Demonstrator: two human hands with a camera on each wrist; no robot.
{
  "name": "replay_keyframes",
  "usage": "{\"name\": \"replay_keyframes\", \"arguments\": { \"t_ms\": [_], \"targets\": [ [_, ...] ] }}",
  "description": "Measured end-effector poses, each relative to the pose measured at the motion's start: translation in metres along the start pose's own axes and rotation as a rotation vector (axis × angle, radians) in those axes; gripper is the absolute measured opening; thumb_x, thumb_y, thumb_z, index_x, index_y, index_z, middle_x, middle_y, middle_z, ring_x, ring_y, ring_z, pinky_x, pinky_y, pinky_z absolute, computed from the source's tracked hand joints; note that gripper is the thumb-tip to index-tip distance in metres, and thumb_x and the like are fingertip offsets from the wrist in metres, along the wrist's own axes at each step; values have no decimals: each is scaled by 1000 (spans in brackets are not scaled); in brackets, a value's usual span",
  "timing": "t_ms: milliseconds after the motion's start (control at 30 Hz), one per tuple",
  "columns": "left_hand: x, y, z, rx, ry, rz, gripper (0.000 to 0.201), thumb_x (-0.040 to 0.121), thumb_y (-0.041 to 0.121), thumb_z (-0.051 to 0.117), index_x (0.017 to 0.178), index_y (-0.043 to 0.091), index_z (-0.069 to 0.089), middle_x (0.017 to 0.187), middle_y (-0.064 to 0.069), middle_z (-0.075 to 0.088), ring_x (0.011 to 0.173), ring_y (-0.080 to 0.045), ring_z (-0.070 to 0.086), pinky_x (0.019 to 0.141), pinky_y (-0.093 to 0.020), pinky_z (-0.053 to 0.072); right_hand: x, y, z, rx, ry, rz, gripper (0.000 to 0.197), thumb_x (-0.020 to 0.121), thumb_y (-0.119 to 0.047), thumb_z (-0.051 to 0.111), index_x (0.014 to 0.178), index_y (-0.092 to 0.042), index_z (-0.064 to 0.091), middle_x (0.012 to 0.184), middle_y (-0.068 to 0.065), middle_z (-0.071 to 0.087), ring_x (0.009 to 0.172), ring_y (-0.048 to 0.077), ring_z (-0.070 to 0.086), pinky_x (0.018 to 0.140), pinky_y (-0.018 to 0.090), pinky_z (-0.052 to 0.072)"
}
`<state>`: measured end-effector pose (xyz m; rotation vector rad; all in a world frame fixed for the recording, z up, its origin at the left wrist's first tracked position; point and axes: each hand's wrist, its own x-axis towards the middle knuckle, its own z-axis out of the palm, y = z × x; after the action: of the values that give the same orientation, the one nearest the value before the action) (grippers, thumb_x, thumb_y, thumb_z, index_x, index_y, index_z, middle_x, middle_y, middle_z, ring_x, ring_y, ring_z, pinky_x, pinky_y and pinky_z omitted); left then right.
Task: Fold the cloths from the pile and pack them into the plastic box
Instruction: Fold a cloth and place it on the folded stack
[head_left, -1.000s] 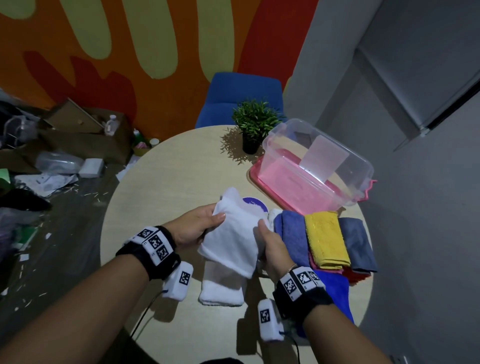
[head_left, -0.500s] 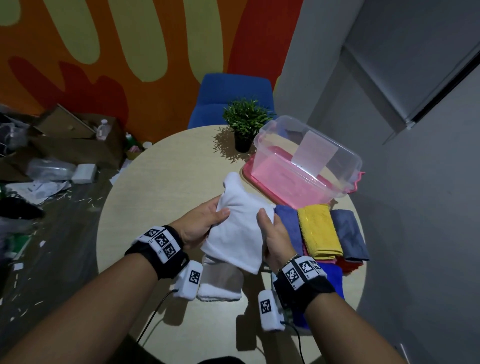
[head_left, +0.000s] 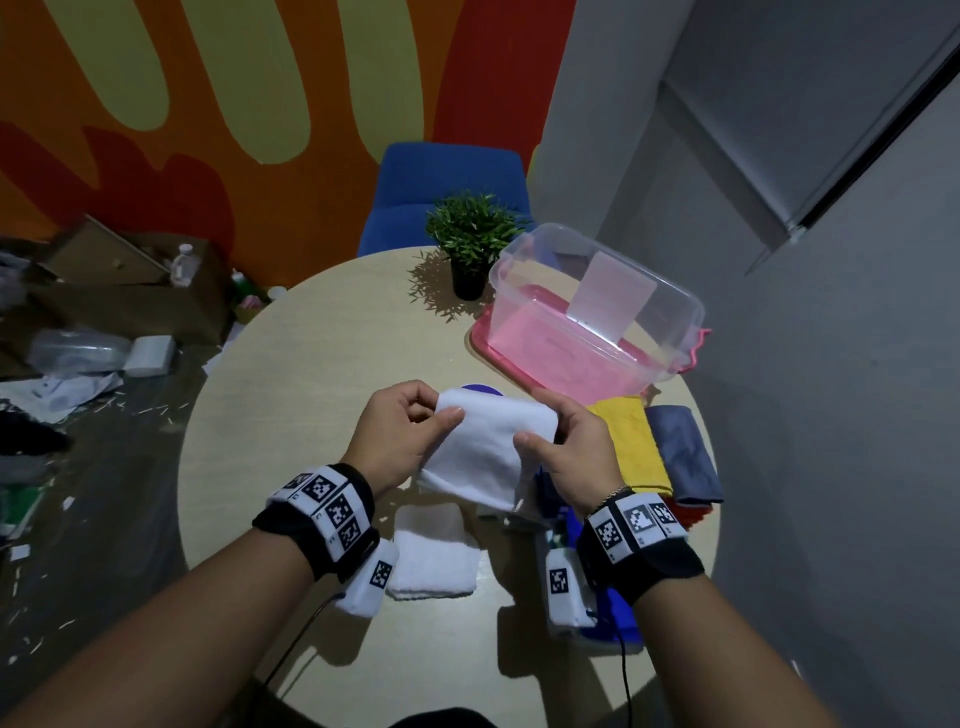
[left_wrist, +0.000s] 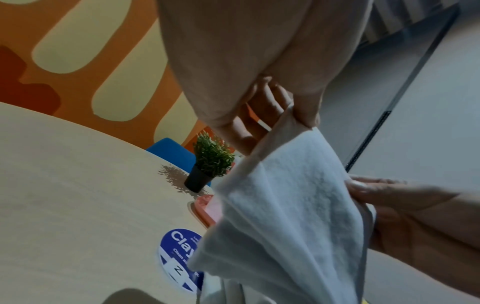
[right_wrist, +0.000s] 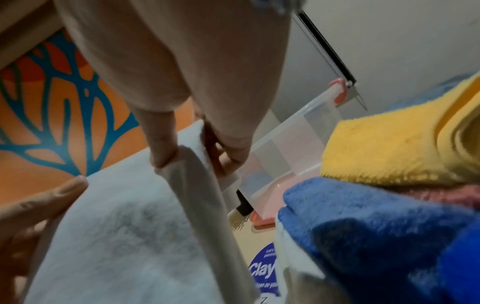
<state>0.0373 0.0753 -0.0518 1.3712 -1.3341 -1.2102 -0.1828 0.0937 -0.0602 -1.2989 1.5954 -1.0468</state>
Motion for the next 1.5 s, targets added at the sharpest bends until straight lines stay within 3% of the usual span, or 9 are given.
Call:
{"name": "replay_keyframes", "arguments": {
  "t_ms": [200, 333, 433, 667, 800, 933, 1067, 1267, 1500],
  "targets": [
    [1, 5, 6, 99, -254, 81, 61, 73, 3, 86, 122, 32, 61, 87, 2, 73, 83, -14, 65, 81, -21, 52, 2, -5, -18, -167, 48, -98, 42, 91, -19, 69, 132, -19, 61, 121, -5, 67, 114, 11, 60, 105, 38, 47],
    [6, 9, 14, 341, -215, 181, 29, 82, 13, 80, 105, 30, 75, 97, 13, 69, 85, -3, 61, 78, -17, 44, 1, -7, -31, 35, 82, -75, 53, 83, -9, 77, 133, -21, 61, 95, -6, 68, 86, 8, 63, 85, 29, 56],
    [9, 14, 16, 397, -169, 250, 13, 91, 18, 70, 100, 28, 70, 111, 8, 56, 101, -4, 51, 84, -14, 38, -1, -10, -38, 19, 22, -64, 54, 73, -3, 84, 122, -18, 67, 104, -6, 71, 97, 11, 67, 88, 25, 54],
    [1, 13, 40, 120, -311, 76, 13, 105, 41, 41, 111, 29, 40, 92, -1, 59, 79, -15, 58, 72, -42, 51, -9, -3, -39, -24, 71, -83, 4, 96, -19, 59, 98, -17, 58, 89, 10, 63, 79, 19, 59, 76, 42, 50],
    [-4, -11, 72, -2, -331, -163, 22, 104, 46, 40, 119, 30, 37, 111, -11, 64, 98, -26, 66, 92, -55, 53, -24, 23, -40, 73, 83, 50, 28, 93, -41, 55, 114, -24, 50, 102, 6, 65, 93, 25, 64, 87, 48, 53],
    [-10, -38, 102, 25, -369, -230, 34, 102, 45, 45, 125, 21, 36, 116, -11, 63, 107, -28, 64, 98, -55, 50, -47, 54, -61, -81, -90, 150, 56, 91, -13, 67, 139, -17, 38, 121, -1, 58, 108, 12, 59, 88, 22, 49],
    [-25, -54, 128, 36, -628, -376, 53, 90, 19, 71, 133, 13, 40, 122, -6, 63, 112, -20, 63, 101, -44, 52, -59, 83, -96, -197, 2, 283, 58, 88, -6, 67, 139, -16, 42, 121, 5, 63, 112, 22, 62, 98, 40, 51],
    [-36, -43, 169, 179, -673, -322, 24, 94, 6, 65, 117, 3, 62, 83, -4, 68, 72, -19, 67, 70, -37, 61, -64, 106, -134, -304, 164, 403, 51, 78, -14, 76, 124, -20, 56, 106, -2, 66, 98, 18, 64, 94, 40, 53],
    [-38, -36, 172, 678, -674, -290, 43, 92, 42, 67, 73, 3, 74, 67, -6, 74, 59, -15, 69, 74, -30, 60, -72, 93, -96, -917, -33, 274, 56, 81, -68, 55, 118, -25, 50, 120, 1, 49, 111, 27, 50, 89, 41, 46]
  ]
}}
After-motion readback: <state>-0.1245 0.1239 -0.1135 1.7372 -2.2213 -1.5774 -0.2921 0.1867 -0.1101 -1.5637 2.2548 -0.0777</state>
